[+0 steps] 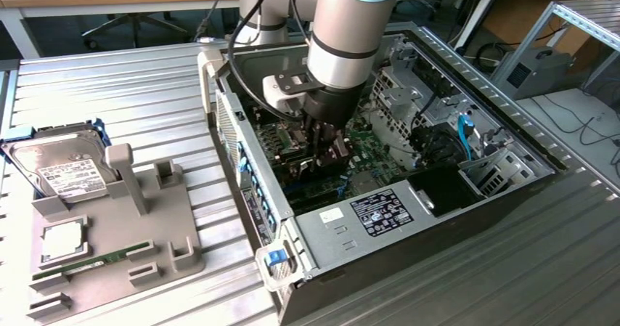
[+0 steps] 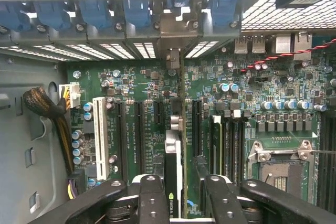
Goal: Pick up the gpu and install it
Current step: 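Insert the gpu into the slot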
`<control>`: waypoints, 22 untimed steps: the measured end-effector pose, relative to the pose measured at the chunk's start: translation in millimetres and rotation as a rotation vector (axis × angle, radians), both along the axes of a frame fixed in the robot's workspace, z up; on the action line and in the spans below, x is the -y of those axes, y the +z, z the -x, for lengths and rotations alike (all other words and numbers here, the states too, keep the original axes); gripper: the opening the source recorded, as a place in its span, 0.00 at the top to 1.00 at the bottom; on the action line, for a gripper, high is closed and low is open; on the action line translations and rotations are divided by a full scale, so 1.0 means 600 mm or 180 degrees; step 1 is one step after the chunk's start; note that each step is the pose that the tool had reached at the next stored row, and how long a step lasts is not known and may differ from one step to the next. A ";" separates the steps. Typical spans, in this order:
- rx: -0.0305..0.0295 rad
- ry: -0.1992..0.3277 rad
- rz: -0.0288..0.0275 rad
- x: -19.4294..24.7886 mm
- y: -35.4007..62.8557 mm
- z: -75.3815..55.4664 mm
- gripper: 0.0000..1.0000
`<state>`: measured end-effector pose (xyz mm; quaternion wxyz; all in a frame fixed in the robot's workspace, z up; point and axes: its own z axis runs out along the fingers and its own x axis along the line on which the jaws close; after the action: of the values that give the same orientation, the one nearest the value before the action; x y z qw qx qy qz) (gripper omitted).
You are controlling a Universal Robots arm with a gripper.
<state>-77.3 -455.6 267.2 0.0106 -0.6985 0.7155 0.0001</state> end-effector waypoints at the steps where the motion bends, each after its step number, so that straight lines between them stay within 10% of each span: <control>1: 0.0000 0.0000 0.0000 0.0000 0.000 0.000 0.65; 22: 0.0000 0.0000 0.0000 0.0000 -0.001 0.000 0.74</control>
<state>-77.2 -455.6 266.9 0.0106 -0.6985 0.7155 0.0001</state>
